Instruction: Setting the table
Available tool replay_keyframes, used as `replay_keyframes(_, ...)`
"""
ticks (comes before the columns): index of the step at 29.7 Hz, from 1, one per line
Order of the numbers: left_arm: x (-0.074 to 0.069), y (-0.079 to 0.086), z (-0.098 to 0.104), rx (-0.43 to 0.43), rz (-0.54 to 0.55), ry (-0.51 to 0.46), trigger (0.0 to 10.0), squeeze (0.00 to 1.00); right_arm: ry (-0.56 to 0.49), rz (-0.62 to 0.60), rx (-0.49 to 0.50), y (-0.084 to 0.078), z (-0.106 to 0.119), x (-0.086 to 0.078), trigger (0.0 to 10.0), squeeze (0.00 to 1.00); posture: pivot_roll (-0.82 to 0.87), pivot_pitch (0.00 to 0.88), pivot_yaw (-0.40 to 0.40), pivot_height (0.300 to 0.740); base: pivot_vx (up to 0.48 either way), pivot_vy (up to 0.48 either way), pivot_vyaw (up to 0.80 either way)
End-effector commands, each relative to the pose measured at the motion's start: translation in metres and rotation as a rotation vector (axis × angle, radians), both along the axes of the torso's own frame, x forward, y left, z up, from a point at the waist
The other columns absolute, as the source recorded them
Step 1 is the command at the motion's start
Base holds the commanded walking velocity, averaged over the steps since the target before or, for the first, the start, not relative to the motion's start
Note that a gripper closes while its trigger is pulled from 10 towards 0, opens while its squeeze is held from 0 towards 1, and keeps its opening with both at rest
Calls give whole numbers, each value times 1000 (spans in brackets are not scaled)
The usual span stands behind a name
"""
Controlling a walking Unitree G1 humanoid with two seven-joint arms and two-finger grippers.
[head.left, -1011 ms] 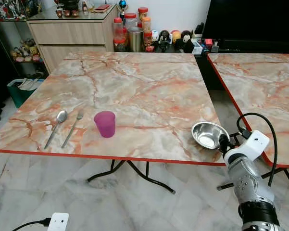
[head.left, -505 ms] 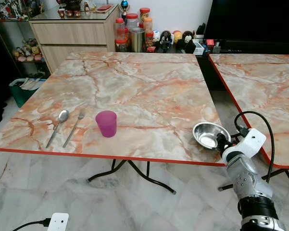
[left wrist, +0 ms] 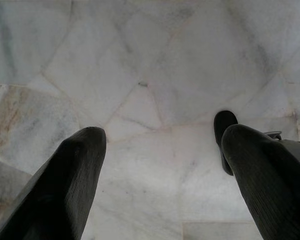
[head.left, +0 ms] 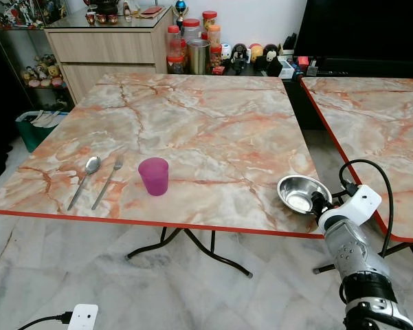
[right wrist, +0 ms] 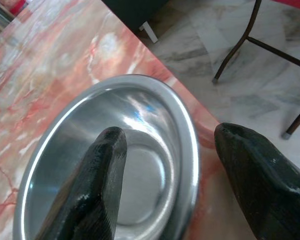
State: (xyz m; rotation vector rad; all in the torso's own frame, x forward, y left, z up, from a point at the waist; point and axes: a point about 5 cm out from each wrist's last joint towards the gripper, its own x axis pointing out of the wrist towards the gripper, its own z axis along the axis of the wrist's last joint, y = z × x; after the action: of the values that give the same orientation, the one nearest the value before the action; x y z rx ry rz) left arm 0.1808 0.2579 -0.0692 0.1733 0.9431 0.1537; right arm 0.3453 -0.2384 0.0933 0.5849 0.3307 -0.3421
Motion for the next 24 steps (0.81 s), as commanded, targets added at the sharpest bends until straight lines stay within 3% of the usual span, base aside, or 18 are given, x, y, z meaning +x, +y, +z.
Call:
replay_keyframes(1, -3, 0, -2, -1, 10, 12, 10000, 0, -13, -4, 9, -2, 3, 3, 10000, 0, 21, 72, -31, 740, 0, 0, 0)
replay_keyframes(14, -4, 0, -2, -4, 7, 15, 10000, 0, 10, 26, 2, 3, 7, 13, 10000, 0, 18, 78, -36, 740, 0, 0, 0)
replay_keyframes(15, -4, -1, -2, -5, 7, 16, 10000, 0, 12, 22, 1, 3, 7, 13, 2314, 0, 18, 79, -37, 740, 0, 0, 0)
replay_keyframes(16, -4, -1, -2, -5, 7, 16, 10000, 0, 15, 20, 0, 3, 7, 13, 0, 0, 18, 79, -37, 740, 0, 0, 0)
replay_keyframes(24, -4, -1, -3, -11, 6, 19, 10000, 0, 40, 14, 3, 4, 3, 12, 0, 0, 18, 79, -36, 740, 0, 0, 0)
